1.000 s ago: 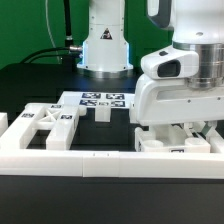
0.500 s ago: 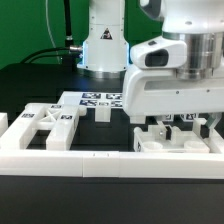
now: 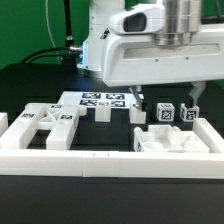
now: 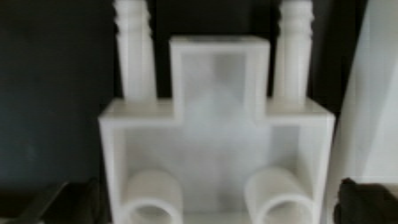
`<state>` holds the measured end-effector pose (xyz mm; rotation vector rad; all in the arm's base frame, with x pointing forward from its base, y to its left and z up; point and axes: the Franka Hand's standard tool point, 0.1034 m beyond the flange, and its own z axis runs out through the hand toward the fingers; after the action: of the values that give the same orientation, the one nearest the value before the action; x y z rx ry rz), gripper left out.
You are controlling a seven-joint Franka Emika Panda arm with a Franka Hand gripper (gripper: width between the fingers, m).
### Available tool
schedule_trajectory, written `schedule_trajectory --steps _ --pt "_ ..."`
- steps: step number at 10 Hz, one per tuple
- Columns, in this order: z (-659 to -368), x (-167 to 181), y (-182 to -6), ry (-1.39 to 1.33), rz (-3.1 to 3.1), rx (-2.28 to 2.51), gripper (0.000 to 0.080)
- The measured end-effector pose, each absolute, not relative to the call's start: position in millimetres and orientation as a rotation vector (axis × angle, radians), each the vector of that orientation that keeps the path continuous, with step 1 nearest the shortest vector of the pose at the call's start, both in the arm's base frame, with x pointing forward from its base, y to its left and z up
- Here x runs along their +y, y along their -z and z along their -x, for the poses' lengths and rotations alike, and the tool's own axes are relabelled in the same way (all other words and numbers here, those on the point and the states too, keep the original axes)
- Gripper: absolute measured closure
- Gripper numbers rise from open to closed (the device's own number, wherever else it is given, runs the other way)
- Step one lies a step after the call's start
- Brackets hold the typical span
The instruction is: Assemble chair
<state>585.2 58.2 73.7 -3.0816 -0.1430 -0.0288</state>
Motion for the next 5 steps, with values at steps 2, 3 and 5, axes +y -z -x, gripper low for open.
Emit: schedule_trajectory --steps 2,3,5 --pt "-553.1 50.2 -74.3 0.017 3.091 -0.132 0.0151" --pt "-558.3 51.3 -73.5 0.024 3.09 -0.134 0.0151" --pt "-556.5 49.8 -71.7 0.02 3.089 -0.129 0.0151"
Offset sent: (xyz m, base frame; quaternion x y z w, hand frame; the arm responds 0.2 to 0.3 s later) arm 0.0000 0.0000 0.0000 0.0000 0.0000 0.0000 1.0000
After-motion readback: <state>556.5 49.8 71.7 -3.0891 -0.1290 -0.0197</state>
